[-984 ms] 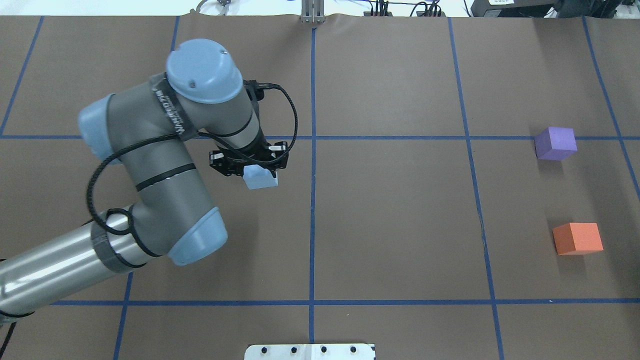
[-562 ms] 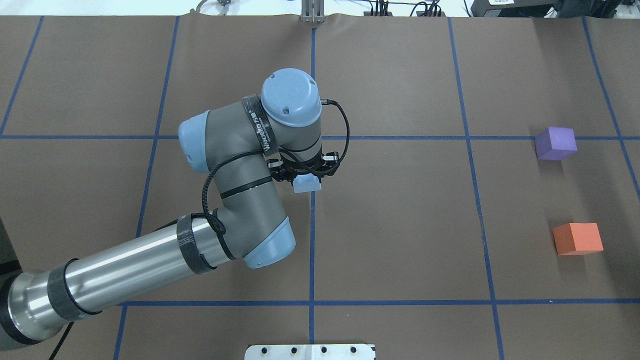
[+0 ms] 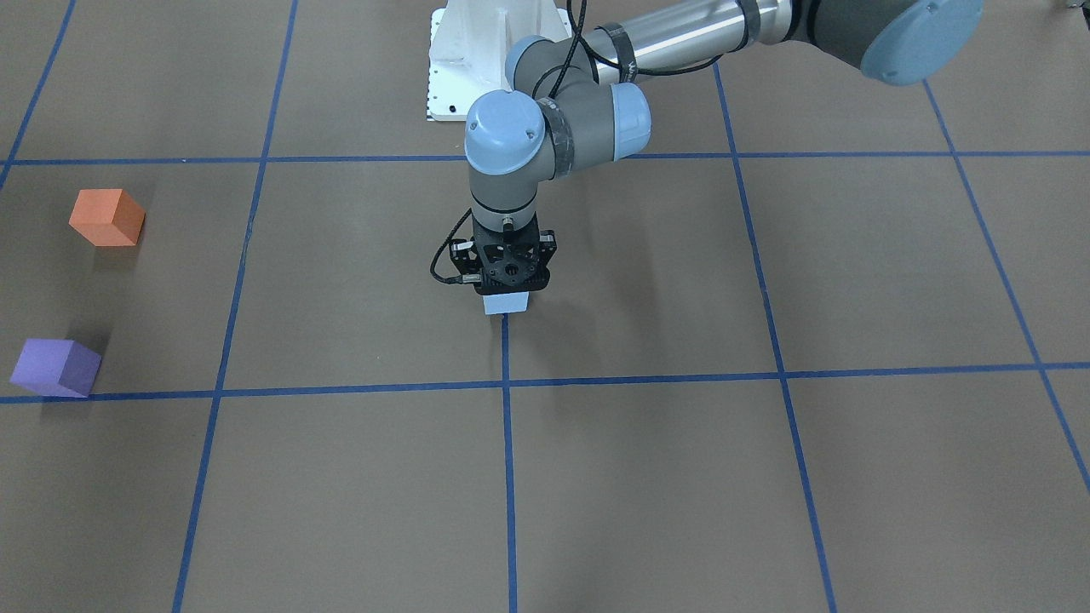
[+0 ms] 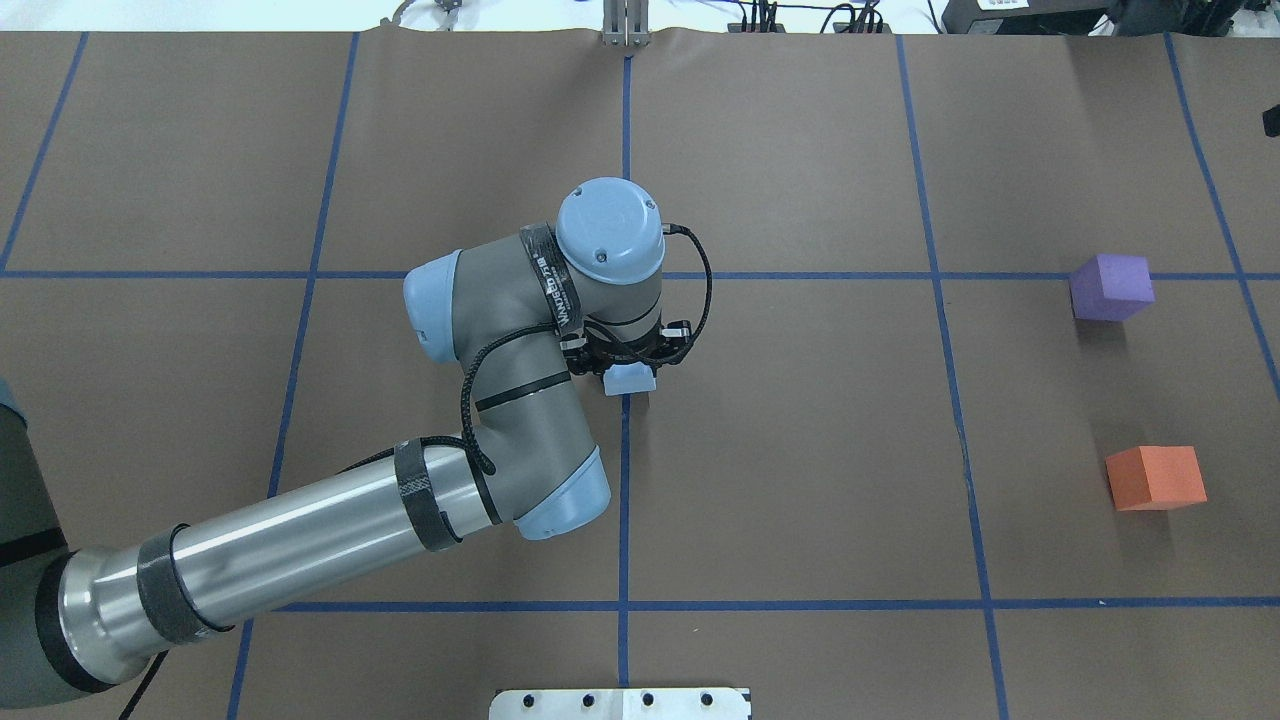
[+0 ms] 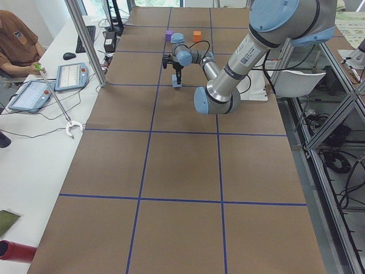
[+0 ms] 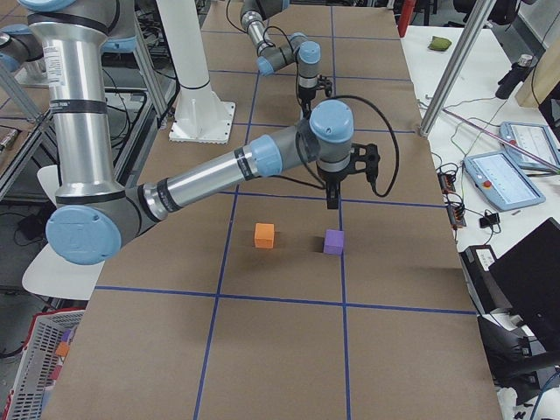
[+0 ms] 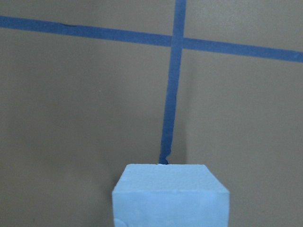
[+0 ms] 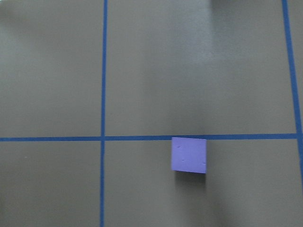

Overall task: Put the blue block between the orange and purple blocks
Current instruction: 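Carry the light blue cube with the left gripper toward the table center, then set the cube down, open the left gripper while the right arm approaches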

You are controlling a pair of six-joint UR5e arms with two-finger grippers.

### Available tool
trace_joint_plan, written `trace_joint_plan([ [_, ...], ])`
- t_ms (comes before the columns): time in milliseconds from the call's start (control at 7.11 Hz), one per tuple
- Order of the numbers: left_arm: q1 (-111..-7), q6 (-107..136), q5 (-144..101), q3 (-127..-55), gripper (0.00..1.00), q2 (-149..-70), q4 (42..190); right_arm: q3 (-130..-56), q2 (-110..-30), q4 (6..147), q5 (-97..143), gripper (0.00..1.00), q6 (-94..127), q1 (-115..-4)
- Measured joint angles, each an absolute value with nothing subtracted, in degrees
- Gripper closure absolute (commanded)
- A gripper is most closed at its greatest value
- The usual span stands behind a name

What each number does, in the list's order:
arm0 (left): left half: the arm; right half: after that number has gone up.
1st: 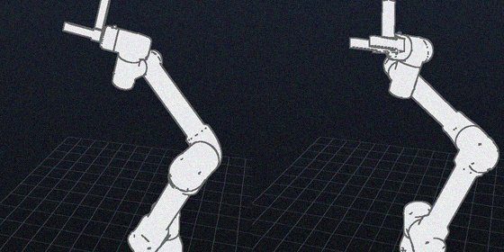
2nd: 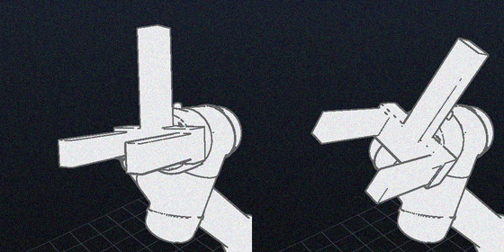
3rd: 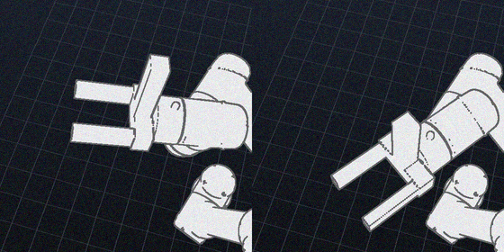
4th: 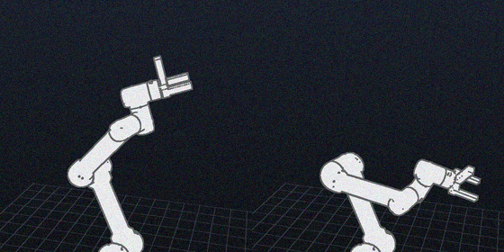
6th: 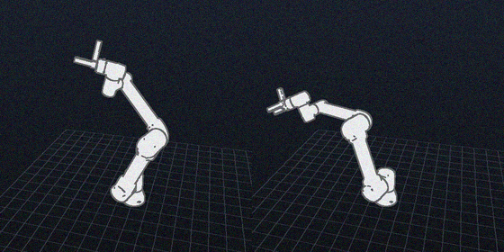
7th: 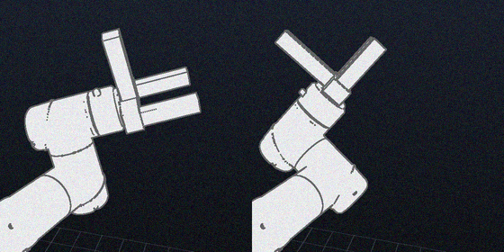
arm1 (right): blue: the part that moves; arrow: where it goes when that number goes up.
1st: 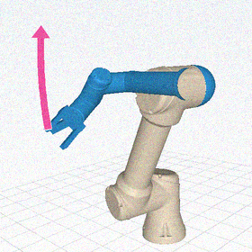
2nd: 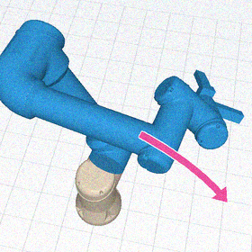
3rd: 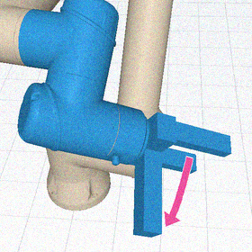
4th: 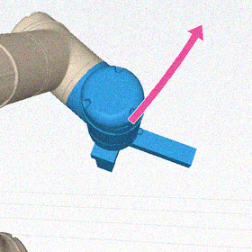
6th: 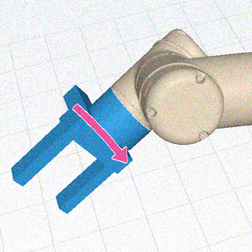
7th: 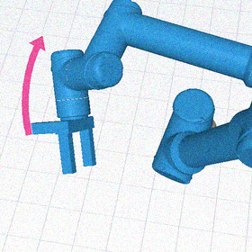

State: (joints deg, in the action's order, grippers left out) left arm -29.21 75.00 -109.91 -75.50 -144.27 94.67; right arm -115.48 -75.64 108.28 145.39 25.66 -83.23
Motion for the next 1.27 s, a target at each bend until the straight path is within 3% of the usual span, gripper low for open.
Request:
trace_joint_plan([
  [562, -29.4, 74.7, -109.9, -77.1, 0.0, -144.3, 94.4, -118.2, -64.1, 115.5, 144.9, 0.0, 39.3, -76.1],
  [984, -35.2, 72.0, -117.0, -83.2, 0.0, -143.2, 90.3, -118.5, -56.5, 115.3, 137.2, 0.0, 53.3, -63.9],
  [1266, -40.0, 64.1, -119.8, -90.8, 0.0, -137.3, 85.0, -116.6, -51.2, 115.0, 128.5, 0.0, 59.0, -53.6],
])
